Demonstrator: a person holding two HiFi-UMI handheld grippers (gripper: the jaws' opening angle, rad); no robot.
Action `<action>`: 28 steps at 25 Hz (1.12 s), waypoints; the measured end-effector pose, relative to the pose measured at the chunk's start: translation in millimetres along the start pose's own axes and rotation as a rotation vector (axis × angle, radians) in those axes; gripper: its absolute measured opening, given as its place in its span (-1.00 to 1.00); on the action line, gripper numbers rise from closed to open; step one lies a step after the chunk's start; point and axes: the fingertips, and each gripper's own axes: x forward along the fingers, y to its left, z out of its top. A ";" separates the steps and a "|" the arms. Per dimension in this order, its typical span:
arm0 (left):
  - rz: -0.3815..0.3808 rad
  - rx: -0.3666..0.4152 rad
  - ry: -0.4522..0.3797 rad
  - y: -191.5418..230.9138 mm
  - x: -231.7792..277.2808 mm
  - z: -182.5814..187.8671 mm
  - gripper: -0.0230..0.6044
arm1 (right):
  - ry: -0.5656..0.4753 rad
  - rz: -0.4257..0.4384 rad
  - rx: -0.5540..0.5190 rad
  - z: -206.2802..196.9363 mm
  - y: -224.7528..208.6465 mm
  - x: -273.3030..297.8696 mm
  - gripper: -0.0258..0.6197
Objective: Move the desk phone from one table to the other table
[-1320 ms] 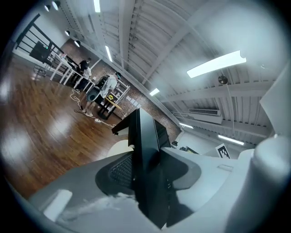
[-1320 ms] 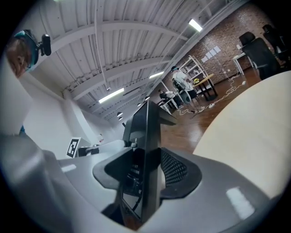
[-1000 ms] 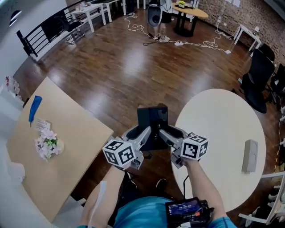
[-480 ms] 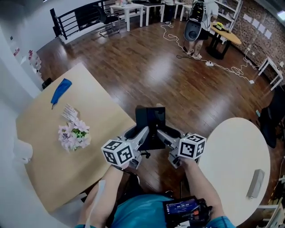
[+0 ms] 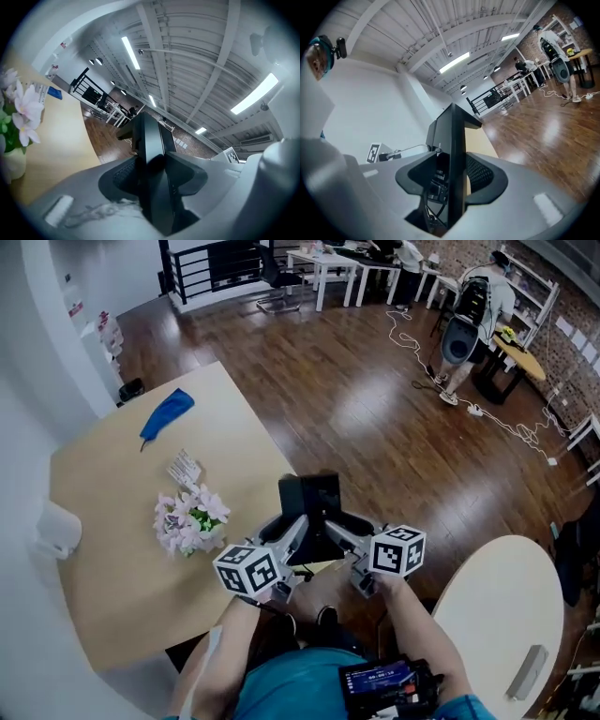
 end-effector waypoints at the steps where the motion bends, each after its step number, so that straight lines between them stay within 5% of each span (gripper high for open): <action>1: 0.024 -0.015 -0.011 9.2 -3.3 -0.2 -0.34 | 0.017 0.015 0.002 -2.6 -0.6 9.2 -0.35; 16: 0.341 -0.133 -0.067 119.9 -21.5 -20.6 -0.34 | 0.273 0.232 0.065 -47.3 -30.9 120.8 -0.35; 28: 0.452 -0.240 -0.012 173.8 -22.3 -71.3 -0.33 | 0.397 0.224 0.145 -103.3 -64.9 157.1 -0.34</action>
